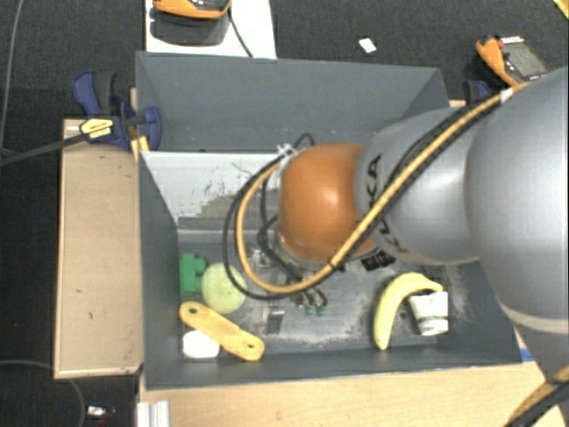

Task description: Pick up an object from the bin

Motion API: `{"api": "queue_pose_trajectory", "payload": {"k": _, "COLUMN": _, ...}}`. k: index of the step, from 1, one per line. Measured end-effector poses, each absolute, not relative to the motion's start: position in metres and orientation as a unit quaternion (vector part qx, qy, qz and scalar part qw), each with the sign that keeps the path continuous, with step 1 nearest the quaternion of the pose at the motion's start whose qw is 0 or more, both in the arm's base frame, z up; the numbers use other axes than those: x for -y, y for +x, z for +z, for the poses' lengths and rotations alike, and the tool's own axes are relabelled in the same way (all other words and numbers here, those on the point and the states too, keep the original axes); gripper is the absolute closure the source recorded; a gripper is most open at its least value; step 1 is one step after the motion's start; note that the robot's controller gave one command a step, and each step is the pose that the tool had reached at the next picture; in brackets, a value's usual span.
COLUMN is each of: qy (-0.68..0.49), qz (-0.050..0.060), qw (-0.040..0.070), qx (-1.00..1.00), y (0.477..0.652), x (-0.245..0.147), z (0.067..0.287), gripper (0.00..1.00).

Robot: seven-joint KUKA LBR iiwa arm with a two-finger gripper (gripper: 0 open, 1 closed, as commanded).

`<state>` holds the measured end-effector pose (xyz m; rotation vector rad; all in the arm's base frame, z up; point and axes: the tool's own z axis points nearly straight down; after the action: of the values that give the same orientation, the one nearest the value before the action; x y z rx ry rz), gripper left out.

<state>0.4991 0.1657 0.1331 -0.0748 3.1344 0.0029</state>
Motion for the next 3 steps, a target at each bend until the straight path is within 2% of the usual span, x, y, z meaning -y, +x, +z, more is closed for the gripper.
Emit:
{"api": "queue_pose_trajectory", "payload": {"k": 1, "qy": -0.164, "qz": 0.003, "qw": 0.003, "qx": -0.987, "y": 0.486, "x": -0.252, "z": 0.154, "gripper": 0.0}}
{"api": "queue_pose_trajectory", "payload": {"k": 2, "qy": -0.032, "qz": 0.0, "qw": 0.002, "qx": -0.999, "y": 0.479, "x": -0.217, "z": 0.069, "gripper": 0.0}}
{"api": "queue_pose_trajectory", "payload": {"k": 3, "qy": -0.316, "qz": 0.004, "qw": 0.012, "qx": -0.949, "y": 0.481, "x": -0.233, "z": 0.071, "gripper": 1.0}}
